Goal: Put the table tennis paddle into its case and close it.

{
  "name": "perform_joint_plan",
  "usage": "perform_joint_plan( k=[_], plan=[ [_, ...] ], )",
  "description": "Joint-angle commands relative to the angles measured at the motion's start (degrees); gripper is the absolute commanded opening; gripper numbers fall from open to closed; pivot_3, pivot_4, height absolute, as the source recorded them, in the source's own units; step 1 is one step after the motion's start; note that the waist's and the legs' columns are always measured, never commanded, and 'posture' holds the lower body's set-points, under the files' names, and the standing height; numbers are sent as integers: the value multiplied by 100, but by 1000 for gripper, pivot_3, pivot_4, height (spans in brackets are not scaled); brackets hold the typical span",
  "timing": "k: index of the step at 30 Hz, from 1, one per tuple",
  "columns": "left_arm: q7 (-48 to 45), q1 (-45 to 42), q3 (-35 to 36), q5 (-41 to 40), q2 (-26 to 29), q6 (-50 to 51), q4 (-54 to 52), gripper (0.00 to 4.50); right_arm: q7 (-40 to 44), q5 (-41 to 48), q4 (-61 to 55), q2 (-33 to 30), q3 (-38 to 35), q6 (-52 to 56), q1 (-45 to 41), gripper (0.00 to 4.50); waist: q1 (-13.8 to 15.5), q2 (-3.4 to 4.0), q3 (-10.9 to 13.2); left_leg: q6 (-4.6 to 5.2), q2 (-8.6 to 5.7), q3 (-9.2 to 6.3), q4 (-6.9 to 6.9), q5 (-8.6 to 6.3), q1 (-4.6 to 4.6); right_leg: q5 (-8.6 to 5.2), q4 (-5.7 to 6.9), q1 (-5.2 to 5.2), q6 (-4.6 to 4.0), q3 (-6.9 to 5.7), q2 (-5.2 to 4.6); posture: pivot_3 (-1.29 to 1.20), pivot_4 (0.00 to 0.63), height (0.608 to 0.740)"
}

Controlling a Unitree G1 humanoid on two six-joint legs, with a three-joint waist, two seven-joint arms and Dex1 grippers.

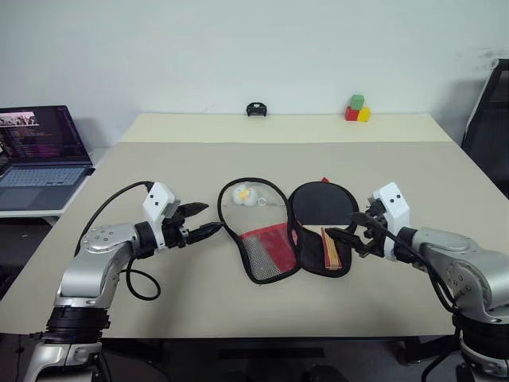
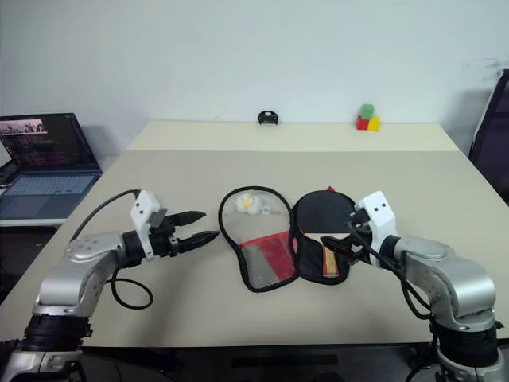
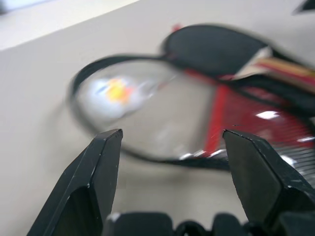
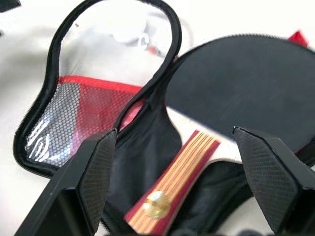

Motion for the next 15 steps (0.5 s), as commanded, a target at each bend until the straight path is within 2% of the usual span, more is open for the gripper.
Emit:
perform_joint_plan(
  k=[1,9,15],
  plan=[
    [314,-55,153,216,-64,-347,232,3546,400,377,28,-266,-290,-310,-293,4093,0,0,0,0,0,1,0,0,0,0,0,0,0,1,0,0,150,740],
    [429,-105,14,407,-241,-582,743,3546,1185,1296,11,-834,-496,-290,-468,4093,12,-2,1,0,1,-1,0,0,-5,0,-4,0,0,-2,-3,0,150,740],
    [24,-137,-273,454,-324,-570,1027,3546,1474,1692,83,-1230,-489,-405,-621,4093,12,-2,1,0,1,-1,1,0,-4,0,-4,1,0,-3,-4,0,150,740]
  ],
)
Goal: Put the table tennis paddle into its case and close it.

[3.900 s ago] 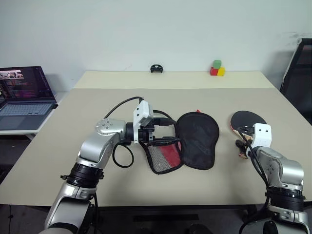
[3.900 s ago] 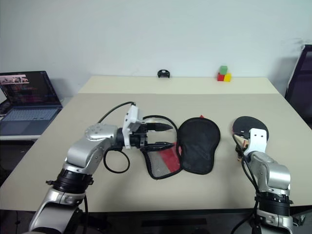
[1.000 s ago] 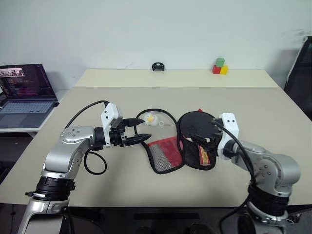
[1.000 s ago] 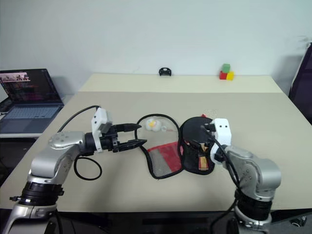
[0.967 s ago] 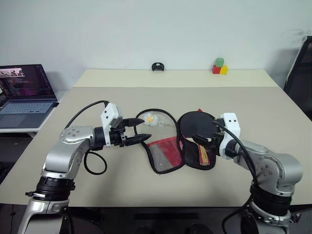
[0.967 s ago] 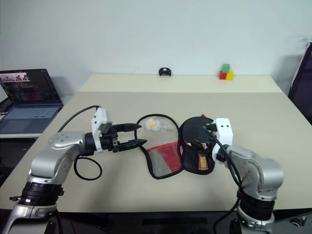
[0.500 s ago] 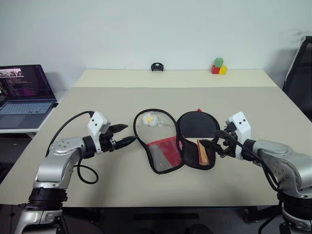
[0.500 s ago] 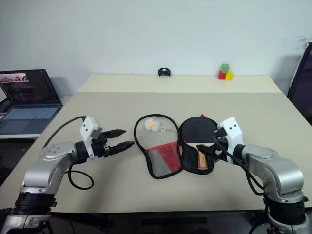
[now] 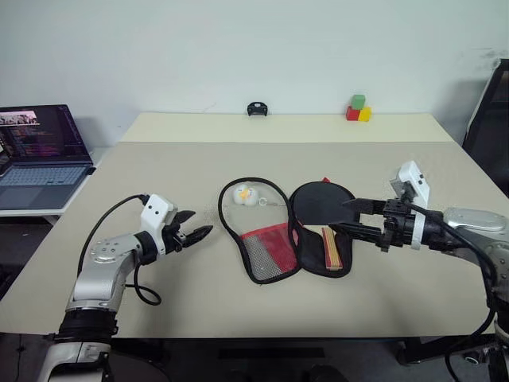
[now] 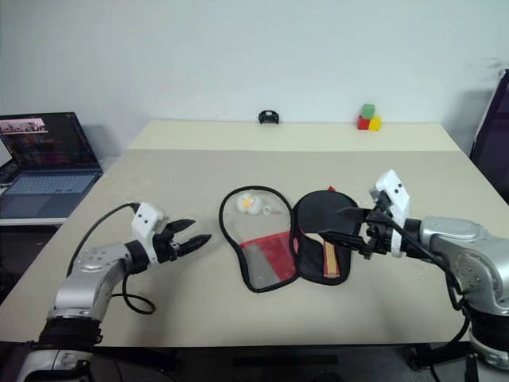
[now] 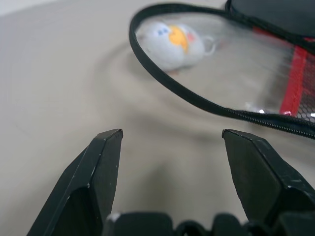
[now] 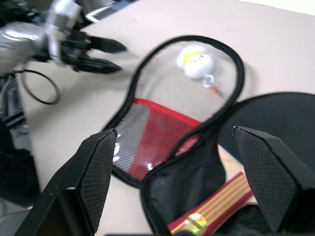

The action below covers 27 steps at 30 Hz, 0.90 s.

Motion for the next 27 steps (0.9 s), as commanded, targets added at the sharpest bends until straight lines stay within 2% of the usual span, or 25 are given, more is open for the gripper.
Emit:
perform_joint_plan(
  k=[1,11,19,27],
  plan=[
    [-331,-126,-112,23,40,-107,101,3546,228,269,-97,-238,-114,-174,-150,4093,-1,0,0,0,0,0,0,0,0,0,0,0,0,0,0,0,150,740],
    [-877,-471,-700,387,-159,-396,712,3546,387,159,208,-612,70,-554,-330,4093,16,-1,0,0,0,1,2,0,-1,0,1,1,0,-1,0,0,150,740],
    [-927,-1158,-995,561,-861,-701,1223,3546,295,227,154,-635,64,-603,-261,4093,77,-4,1,0,-1,1,10,0,-6,0,2,3,0,-4,-1,0,150,740],
    [-1163,-2419,-1163,492,-1630,-953,1484,3546,155,431,3,-781,-240,-508,-60,4093,151,-13,7,0,-1,-2,18,0,-20,0,1,-2,1,-10,0,0,150,740]
  ],
)
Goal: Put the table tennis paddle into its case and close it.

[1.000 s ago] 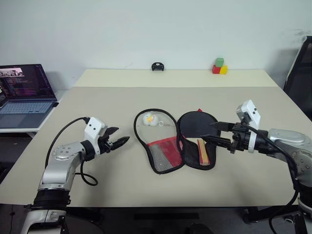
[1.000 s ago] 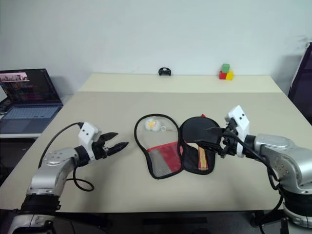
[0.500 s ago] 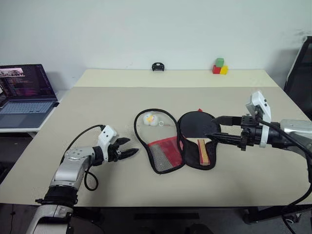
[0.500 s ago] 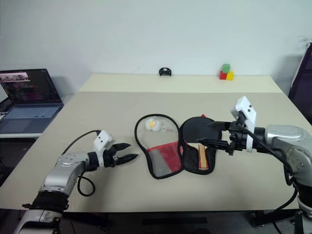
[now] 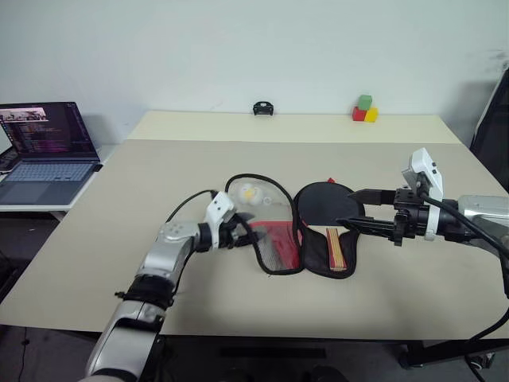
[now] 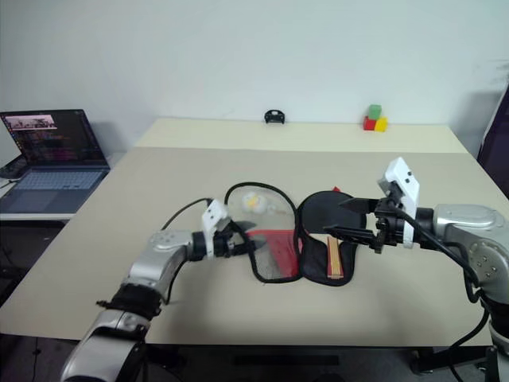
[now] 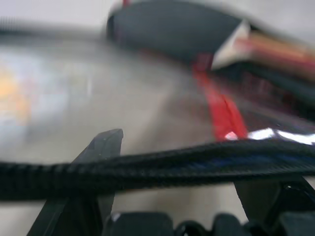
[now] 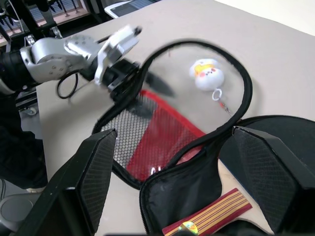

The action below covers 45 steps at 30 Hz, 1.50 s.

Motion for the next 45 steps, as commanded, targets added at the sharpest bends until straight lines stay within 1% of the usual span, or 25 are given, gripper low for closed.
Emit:
perform_joint_plan(
  k=[1,6,11,14,18,20,23,25,28,32,34,36,38,42,45],
  plan=[
    [-177,-601,-61,-28,-280,-260,128,3546,-56,172,-215,-178,-325,-11,85,4093,10,-3,2,0,-1,0,1,0,-3,0,-1,0,0,0,0,0,150,740],
    [-242,-1370,-212,140,-946,-686,982,3546,-240,243,-261,-245,-480,-6,210,4093,9,-8,5,0,-2,0,3,0,-7,0,-2,-1,0,-2,1,0,150,740],
    [-130,-1762,-284,362,-1527,-1175,1891,3546,-521,335,-347,-284,-630,65,362,4093,4,-14,9,1,-2,0,3,0,-7,0,-2,-1,0,-4,3,0,150,740],
    [-111,-1821,-244,436,-1658,-1355,2133,3546,-701,305,-383,-272,-686,67,497,4093,-5,-15,9,1,-1,2,2,0,-6,0,0,-3,0,-1,5,0,150,740],
    [-245,-1702,-151,400,-1550,-1396,2008,3546,-1108,42,-251,-156,-544,35,652,4093,-3,-15,9,1,-1,1,3,0,-7,0,2,-4,0,0,5,0,150,740],
    [-339,-1569,-80,327,-1385,-1316,1766,3546,-1287,-103,-113,-72,-389,34,700,4093,-14,-15,9,1,-1,3,3,0,-6,0,2,-4,0,3,5,0,150,740],
    [-584,-1173,47,142,-958,-991,986,3546,-1433,-230,189,137,-128,117,802,4093,-40,-15,9,0,2,2,2,1,-1,0,5,-4,0,4,7,0,150,740],
    [-719,-804,93,-19,-649,-645,193,3546,-1461,-424,309,191,105,27,832,4456,-47,-14,9,-1,2,1,0,1,-2,0,6,-5,0,5,7,0,150,740],
    [-788,-187,263,-418,-143,104,-1185,3546,-1712,-743,868,450,330,-28,619,4479,-80,-14,9,-2,3,2,1,2,-5,0,5,-8,0,10,5,0,150,740],
    [-730,412,486,-850,432,892,-2443,3546,-1785,-1037,1542,744,451,-188,381,4479,-82,-13,8,-3,2,-1,10,2,-7,0,8,-7,0,6,2,0,150,740],
    [-668,519,508,-967,552,1091,-2704,3546,-1762,-1111,1657,797,465,-220,332,4479,-57,-12,8,-3,2,-2,9,2,-7,0,8,-7,0,4,2,0,150,740],
    [-698,734,715,-1228,888,1466,-3180,3546,-1801,-1322,2130,905,515,-356,180,4479,-59,-12,8,-2,2,-3,10,2,-8,0,7,-6,0,1,2,0,150,740],
    [-621,850,857,-1348,1130,1661,-3431,3546,-1767,-1451,2479,992,563,-425,73,4479,-77,-12,8,-2,1,0,11,2,-7,0,7,-6,0,6,3,0,150,740],
    [-456,912,952,-1461,1331,1803,-3567,3546,-1632,-1656,2850,1115,701,-536,-8,4479,-84,-12,8,-2,3,-3,9,2,-6,0,8,-6,0,1,4,0,150,740],
    [-365,926,966,-1486,1378,1836,-3606,3546,-1552,-1817,3122,1187,811,-633,-52,4479,-87,-12,8,-1,1,1,10,2,-6,0,8,-6,0,6,3,0,150,740]
  ],
)
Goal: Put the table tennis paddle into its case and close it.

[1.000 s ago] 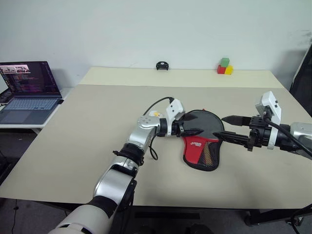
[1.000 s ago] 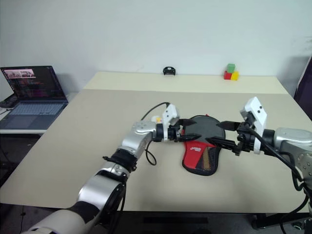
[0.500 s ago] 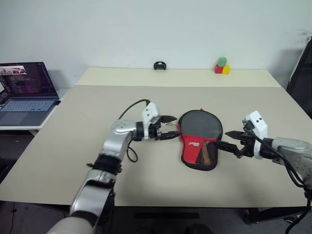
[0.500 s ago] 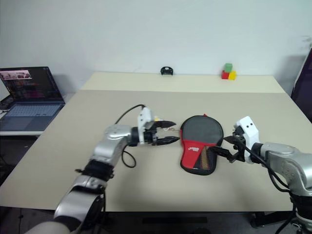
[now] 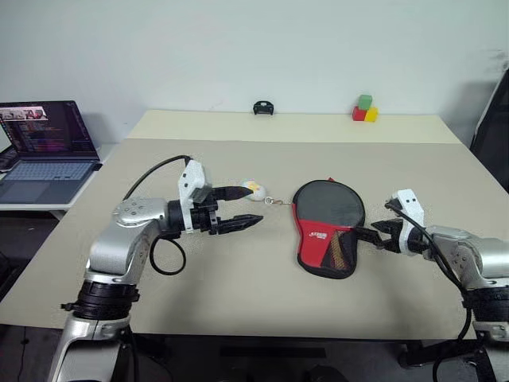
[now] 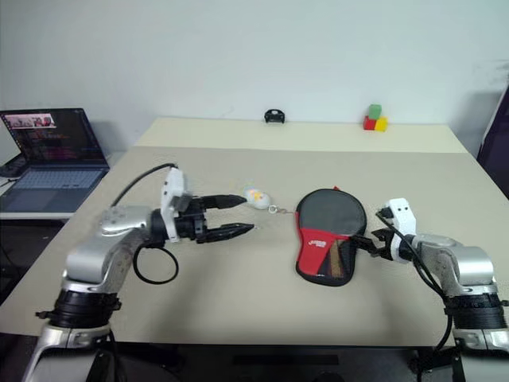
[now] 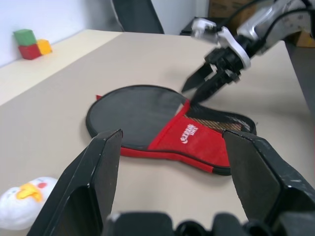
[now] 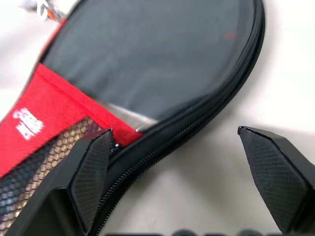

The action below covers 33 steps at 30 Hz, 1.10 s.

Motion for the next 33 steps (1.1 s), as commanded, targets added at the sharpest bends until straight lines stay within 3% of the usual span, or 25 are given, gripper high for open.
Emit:
perform_joint_plan(
  k=[1,23,26,33],
  plan=[
    [117,-12,113,-140,89,44,-261,3546,159,-148,208,60,57,-197,-159,4479,-5,0,0,0,0,0,0,0,0,0,0,0,0,0,0,0,150,740],
    [206,-73,43,-59,128,-72,-127,3546,653,-347,-74,510,741,213,-176,4479,-91,-7,-4,0,3,5,-9,0,32,0,5,12,0,10,4,0,150,740],
    [203,-67,40,-43,136,-100,-112,3546,575,-451,35,579,726,178,-224,3887,-97,-8,-5,0,4,6,-10,-1,37,0,6,13,-1,12,4,0,150,740],
    [164,136,57,-2,289,-164,-115,3546,555,-572,81,716,669,201,-220,1559,-102,-8,-5,1,4,8,-12,-1,41,0,8,14,-1,15,5,0,150,740]
  ],
)
